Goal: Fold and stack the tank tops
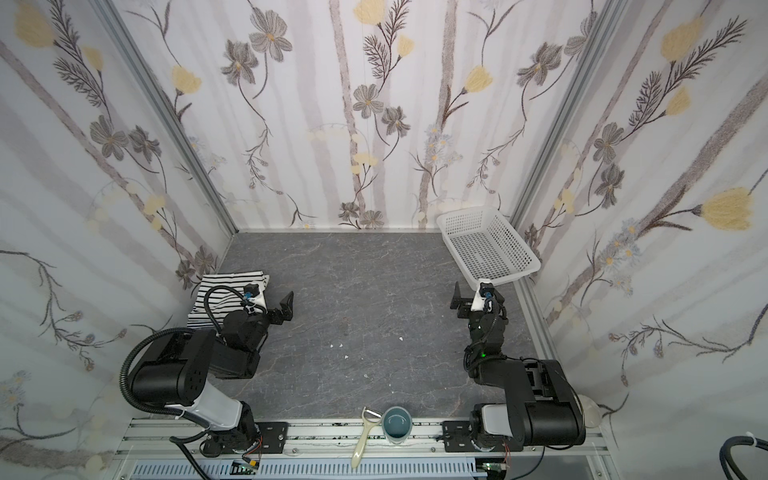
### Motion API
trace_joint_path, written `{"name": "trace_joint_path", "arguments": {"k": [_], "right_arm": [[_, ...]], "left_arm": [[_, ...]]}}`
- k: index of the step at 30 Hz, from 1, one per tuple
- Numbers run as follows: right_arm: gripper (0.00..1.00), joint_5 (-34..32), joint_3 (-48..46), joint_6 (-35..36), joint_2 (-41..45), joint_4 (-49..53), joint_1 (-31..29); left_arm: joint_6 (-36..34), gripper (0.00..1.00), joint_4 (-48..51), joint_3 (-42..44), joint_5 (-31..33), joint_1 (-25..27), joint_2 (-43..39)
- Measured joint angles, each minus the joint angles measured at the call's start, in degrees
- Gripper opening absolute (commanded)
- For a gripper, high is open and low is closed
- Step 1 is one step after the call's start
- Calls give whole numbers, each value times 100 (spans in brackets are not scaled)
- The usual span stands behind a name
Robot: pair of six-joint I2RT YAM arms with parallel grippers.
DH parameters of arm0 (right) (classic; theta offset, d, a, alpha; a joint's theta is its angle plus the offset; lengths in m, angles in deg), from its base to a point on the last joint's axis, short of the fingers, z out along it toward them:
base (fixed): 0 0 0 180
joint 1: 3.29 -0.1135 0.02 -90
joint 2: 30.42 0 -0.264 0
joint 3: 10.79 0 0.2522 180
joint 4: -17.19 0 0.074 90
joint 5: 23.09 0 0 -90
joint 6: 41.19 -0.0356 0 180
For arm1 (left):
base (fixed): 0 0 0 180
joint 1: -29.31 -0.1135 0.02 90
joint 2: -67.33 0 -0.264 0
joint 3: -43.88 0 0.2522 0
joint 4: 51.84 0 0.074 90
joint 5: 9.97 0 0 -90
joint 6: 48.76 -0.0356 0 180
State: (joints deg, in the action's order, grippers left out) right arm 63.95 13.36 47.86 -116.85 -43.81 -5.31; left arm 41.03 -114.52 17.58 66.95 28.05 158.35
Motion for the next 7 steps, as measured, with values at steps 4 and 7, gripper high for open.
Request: {"name": "trace_joint_path", "arguments": {"k": [4, 7], "right_arm": [[100, 2, 46, 11, 0, 24, 4], [100, -7, 61, 9, 0, 26, 15]], "left_arm": [[0, 100, 0, 0, 0, 2, 0], [0, 100, 0, 0, 0, 2, 0]]}}
